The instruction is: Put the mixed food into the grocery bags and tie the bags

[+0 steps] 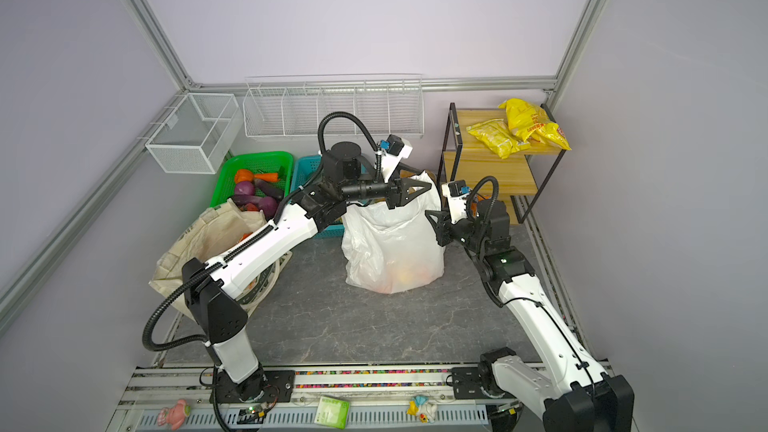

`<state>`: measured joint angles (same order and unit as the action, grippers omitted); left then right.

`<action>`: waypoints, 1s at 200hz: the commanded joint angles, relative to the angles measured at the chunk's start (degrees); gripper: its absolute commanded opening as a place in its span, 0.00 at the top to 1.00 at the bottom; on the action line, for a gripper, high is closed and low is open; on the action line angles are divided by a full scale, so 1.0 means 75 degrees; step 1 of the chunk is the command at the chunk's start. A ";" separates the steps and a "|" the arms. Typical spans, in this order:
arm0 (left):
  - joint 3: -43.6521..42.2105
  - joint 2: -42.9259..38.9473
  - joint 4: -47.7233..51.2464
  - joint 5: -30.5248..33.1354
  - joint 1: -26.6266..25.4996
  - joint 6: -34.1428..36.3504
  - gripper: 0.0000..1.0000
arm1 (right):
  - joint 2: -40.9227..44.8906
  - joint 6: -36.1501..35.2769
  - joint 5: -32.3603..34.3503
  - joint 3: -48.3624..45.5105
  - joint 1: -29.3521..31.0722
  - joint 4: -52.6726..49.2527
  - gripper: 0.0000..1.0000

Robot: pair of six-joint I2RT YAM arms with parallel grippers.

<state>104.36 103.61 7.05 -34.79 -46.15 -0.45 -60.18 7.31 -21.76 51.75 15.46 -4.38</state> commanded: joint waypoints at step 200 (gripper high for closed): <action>-0.2129 -0.1034 -0.2961 -0.0307 -0.0057 -0.3466 1.00 | -0.0978 -0.0012 0.4376 -0.0820 0.1949 0.5177 0.12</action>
<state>89.21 97.71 -12.29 -36.03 -46.26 -23.97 -65.19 4.54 4.19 44.73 29.19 23.88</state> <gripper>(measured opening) 0.047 0.883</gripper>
